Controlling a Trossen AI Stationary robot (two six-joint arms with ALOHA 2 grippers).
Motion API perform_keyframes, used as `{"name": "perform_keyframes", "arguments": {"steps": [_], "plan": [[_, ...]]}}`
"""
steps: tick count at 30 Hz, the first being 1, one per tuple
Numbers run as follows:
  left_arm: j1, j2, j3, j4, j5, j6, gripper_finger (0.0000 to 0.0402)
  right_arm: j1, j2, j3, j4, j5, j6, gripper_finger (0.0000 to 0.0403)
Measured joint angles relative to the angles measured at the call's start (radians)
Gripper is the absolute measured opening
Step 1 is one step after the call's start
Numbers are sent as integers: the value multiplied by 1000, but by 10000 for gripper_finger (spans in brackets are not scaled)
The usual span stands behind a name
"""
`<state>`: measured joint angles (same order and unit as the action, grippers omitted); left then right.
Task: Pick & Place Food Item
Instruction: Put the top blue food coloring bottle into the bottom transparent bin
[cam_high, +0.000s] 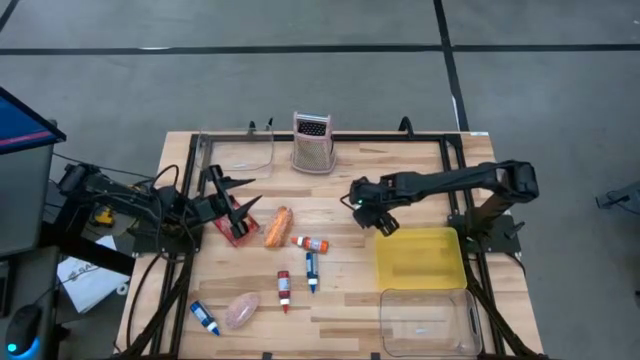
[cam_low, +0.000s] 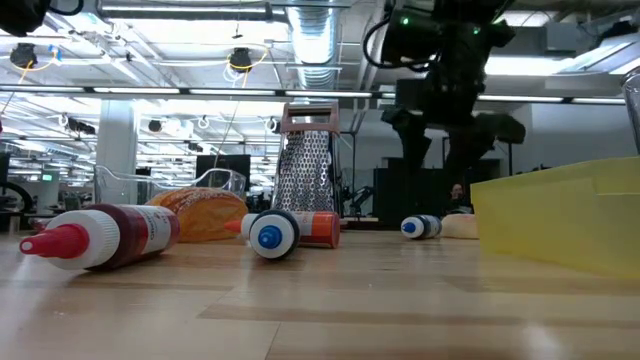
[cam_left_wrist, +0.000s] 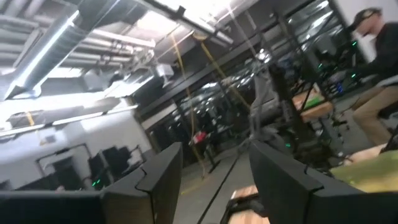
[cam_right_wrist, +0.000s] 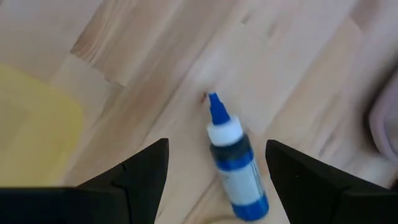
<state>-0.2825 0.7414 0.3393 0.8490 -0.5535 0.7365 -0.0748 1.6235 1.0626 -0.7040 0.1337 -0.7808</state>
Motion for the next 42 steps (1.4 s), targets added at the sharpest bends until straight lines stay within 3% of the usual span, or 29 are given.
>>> {"name": "perform_keyframes", "arguments": {"steps": [4,8,13,32,42], "plan": [[-11,-1,0,3,-7,0,182,9,48,0,12,5,-138,260],[-20,-2,0,3,-7,0,182,17,82,0,32,88,-196,260],[-20,-2,0,6,0,0,182,15,98,0,63,103,-244,260],[-20,-2,0,5,1,-4,182,-86,100,-3,109,-75,-249,260],[-20,-2,-1,6,9,-11,182,-93,211,9,85,-95,-303,260]]}}
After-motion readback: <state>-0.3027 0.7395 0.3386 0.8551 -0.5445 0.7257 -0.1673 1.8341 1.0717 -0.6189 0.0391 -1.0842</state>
